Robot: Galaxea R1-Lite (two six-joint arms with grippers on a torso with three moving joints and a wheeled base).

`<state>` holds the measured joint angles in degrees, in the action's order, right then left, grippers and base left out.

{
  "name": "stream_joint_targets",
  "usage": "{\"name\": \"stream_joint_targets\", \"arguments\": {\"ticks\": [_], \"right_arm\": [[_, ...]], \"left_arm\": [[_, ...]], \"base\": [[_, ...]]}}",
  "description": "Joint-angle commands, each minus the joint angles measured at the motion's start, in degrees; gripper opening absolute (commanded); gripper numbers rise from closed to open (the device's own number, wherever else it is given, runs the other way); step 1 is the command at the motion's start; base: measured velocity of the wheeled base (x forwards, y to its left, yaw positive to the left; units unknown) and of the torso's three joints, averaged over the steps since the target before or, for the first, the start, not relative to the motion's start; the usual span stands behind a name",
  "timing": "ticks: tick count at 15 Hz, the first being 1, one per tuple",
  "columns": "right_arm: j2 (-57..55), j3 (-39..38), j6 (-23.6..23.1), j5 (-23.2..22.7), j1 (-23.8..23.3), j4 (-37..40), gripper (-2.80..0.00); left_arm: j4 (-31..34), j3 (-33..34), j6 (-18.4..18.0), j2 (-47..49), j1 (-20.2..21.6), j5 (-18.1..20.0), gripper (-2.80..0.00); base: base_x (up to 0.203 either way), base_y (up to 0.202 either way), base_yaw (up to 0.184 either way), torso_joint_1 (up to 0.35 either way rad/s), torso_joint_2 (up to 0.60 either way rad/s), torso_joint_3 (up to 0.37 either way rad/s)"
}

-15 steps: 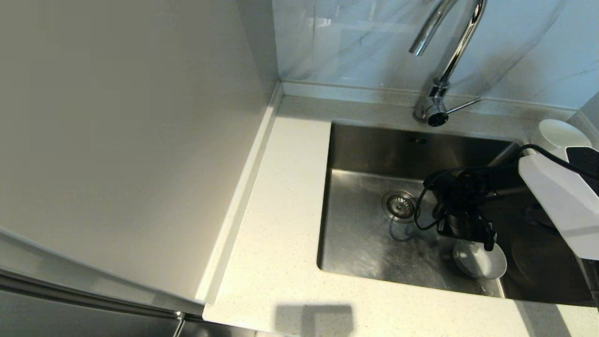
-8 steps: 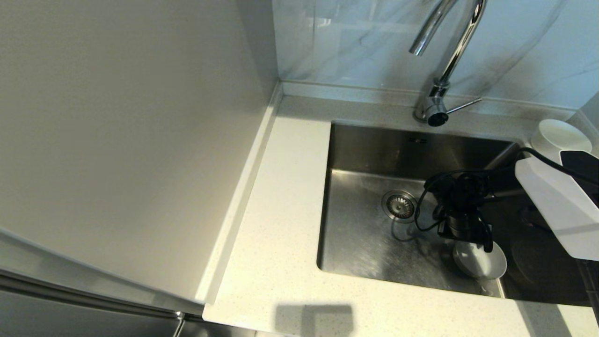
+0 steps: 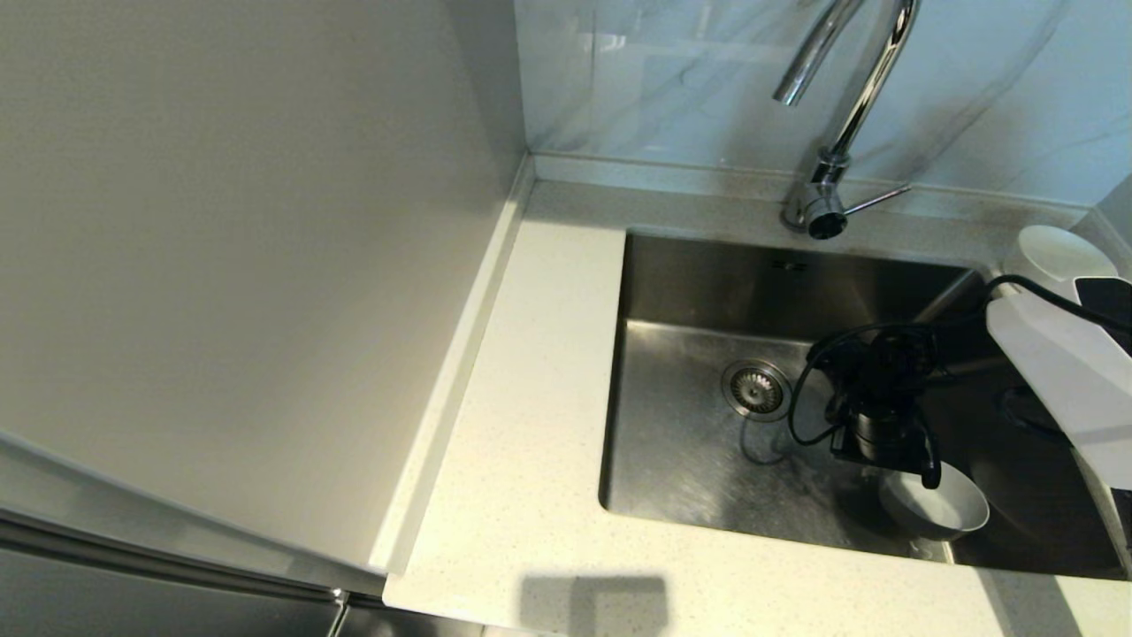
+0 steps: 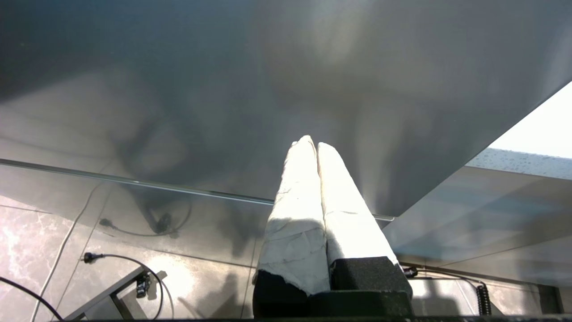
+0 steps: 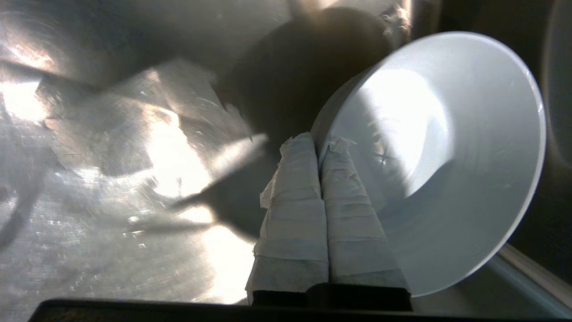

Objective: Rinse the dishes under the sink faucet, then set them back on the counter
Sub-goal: Put a bowl back to the table from the sink

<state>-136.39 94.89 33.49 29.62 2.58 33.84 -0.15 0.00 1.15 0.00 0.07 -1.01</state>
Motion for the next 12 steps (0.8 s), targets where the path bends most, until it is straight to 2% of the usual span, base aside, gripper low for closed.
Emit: {"name": "stream_joint_targets", "arguments": {"ticks": [1,4,7,9,10,12], "right_arm": [[3.87,-0.90,0.04,0.20,0.39,0.19,-2.80],[10.04,-1.83,-0.36,0.56,4.37,0.85,-2.80],[16.33,-2.15,-0.41,1.98,12.53,3.97,-2.80],[20.51,-2.66,-1.50,7.91,18.64,4.87,-2.80],[22.95,-2.97,-3.59,10.25,20.68,5.02,-2.80],[27.91,-4.11,-10.69,14.76,22.45,5.08,-2.80]], "left_arm": [[-0.02,0.00,0.08,-0.18,0.01,-0.04,-2.80],[-0.02,0.00,0.02,-0.18,0.01,-0.04,-2.80],[-0.02,0.00,0.05,-0.18,0.01,-0.04,-2.80],[-0.02,0.00,0.01,-0.18,0.01,0.03,-2.80],[-0.02,0.00,0.00,-0.18,0.01,-0.04,-2.80],[-0.02,0.00,0.07,-0.18,0.01,-0.04,-2.80]], "base": [[0.000,0.000,0.000,0.000,0.00,0.000],[0.000,0.000,0.000,0.000,0.00,0.000],[0.000,0.000,0.000,0.000,0.00,0.000],[0.000,0.000,0.000,0.000,0.00,0.000],[0.000,0.000,0.000,0.000,0.00,0.000],[0.000,0.000,0.000,0.000,0.00,0.000]]}}
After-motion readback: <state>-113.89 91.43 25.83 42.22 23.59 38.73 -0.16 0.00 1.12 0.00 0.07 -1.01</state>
